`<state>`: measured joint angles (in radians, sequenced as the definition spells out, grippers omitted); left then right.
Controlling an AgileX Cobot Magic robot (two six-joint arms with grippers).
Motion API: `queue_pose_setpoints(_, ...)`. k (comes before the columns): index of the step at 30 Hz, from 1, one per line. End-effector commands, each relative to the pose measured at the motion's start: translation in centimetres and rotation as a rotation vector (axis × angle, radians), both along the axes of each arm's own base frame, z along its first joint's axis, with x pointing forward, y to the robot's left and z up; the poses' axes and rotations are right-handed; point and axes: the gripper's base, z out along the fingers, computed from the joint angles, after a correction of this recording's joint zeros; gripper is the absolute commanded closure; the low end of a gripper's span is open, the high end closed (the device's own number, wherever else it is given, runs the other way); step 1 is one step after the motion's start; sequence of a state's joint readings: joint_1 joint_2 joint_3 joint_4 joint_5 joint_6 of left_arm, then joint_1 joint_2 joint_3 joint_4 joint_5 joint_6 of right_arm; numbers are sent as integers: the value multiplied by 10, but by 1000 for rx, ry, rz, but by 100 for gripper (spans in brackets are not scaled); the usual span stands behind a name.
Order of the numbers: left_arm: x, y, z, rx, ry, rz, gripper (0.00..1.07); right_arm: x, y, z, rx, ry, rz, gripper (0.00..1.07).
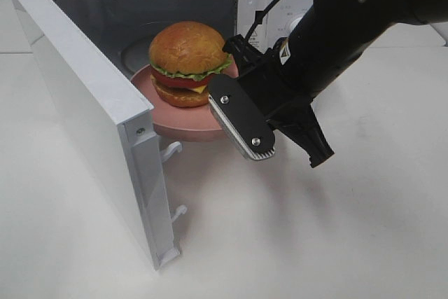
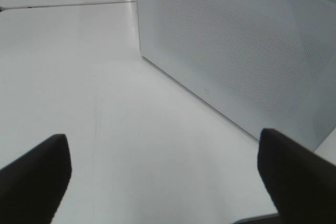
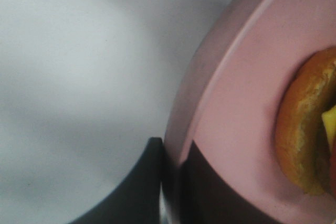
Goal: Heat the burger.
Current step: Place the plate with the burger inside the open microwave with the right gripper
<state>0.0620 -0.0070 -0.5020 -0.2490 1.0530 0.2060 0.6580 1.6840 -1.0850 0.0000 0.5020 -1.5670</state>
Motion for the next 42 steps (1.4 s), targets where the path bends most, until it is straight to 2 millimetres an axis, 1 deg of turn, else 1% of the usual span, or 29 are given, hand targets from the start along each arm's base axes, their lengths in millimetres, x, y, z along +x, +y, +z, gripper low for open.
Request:
queue_pose_setpoints(1,-2,0,0,-3,-29,3,18,12,10,9,46,-59,1,107)
queue_pose_setpoints(8,-2,0,0,-3,-29,3,18,24,20,7,40,-50,0,107)
queue_pose_setpoints(11,-2,0,0,-3,-29,3,18,34,27,4,42,-44,-9,107)
queue_pose_setpoints(18,-2,0,0,-3,-29,3,18,47,37,3,52,-48,-30,107)
queue_pose_setpoints(20,-2,0,0,-3,-29,3,18,54,42,2,55,-51,-38,107)
queue_pose_setpoints(21,-2,0,0,-3,-29,3,18,54,42,2,55,-51,-38,107)
queue_pose_setpoints(23,-2,0,0,-3,-29,3,18,62,48,-1,59,-53,-42,107)
queue_pose_setpoints(26,-2,0,0,-3,-29,3,18,64,49,-1,61,-54,-47,107)
queue_pose_setpoints(28,-2,0,0,-3,-29,3,18,75,55,-1,79,-68,-80,107)
queue_pose_setpoints(29,-2,0,0,-3,-29,3,18,75,55,-1,79,-68,-80,107)
queue_pose_setpoints(31,-2,0,0,-3,-29,3,18,83,59,-3,80,-78,-100,107)
queue_pose_setpoints(34,-2,0,0,-3,-29,3,18,86,61,-5,81,-80,-107,107)
queue_pose_setpoints(36,-2,0,0,-3,-29,3,18,96,66,-10,79,-92,-140,107)
queue_pose_setpoints(41,-2,0,0,-3,-29,3,18,105,73,-15,93,-94,-169,107)
queue_pose_setpoints(42,-2,0,0,-2,-29,4,18,110,75,-16,99,-102,-190,107)
